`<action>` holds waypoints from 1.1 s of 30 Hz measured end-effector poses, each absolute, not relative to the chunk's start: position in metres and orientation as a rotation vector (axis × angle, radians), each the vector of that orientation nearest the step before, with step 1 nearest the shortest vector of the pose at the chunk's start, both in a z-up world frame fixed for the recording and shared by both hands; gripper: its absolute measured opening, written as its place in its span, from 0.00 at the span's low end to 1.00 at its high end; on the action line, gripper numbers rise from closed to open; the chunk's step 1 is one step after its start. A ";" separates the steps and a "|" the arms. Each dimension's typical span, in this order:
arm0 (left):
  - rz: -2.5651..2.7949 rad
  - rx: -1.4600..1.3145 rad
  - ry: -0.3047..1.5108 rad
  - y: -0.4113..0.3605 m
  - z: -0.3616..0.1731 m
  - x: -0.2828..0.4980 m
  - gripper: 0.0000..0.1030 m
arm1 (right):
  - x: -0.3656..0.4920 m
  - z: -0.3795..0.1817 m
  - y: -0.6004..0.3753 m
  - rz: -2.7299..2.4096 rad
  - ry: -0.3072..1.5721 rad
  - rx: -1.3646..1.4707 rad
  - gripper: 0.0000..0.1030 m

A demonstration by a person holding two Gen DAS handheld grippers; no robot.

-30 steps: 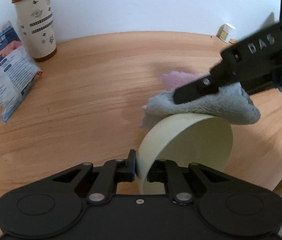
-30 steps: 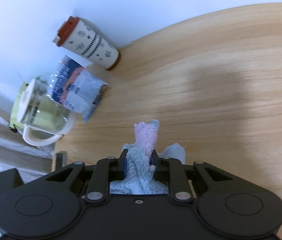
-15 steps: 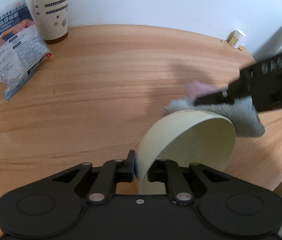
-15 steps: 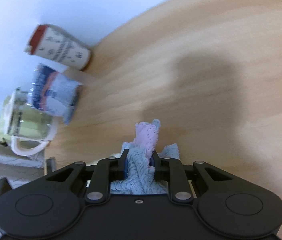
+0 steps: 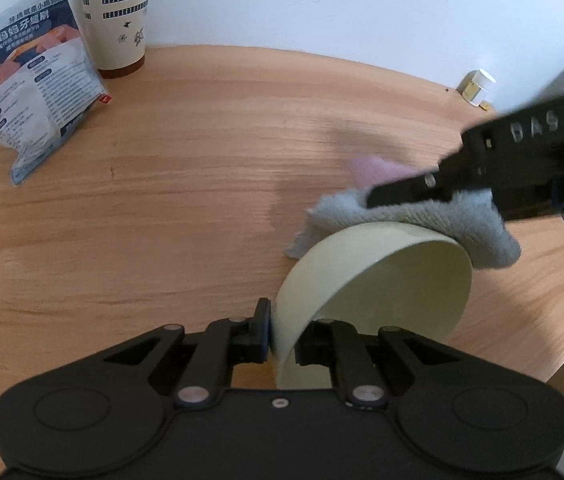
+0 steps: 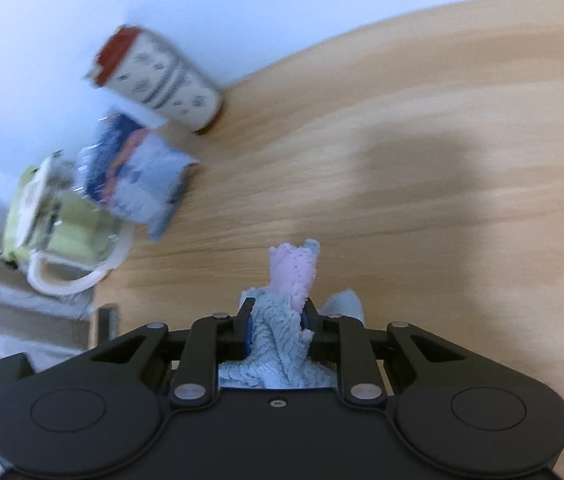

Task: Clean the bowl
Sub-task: 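Wipe the bowl's outer bottom with the right tool's cloth while the left tool holds the rim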

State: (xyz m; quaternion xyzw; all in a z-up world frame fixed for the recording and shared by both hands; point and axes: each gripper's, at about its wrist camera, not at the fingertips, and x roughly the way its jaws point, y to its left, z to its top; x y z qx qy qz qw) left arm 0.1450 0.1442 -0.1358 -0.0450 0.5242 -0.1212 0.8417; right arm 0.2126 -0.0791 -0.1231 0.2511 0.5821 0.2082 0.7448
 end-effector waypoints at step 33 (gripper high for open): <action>-0.355 0.218 1.116 0.115 -0.108 0.151 0.32 | 0.203 -0.147 -0.104 0.382 1.288 0.687 0.23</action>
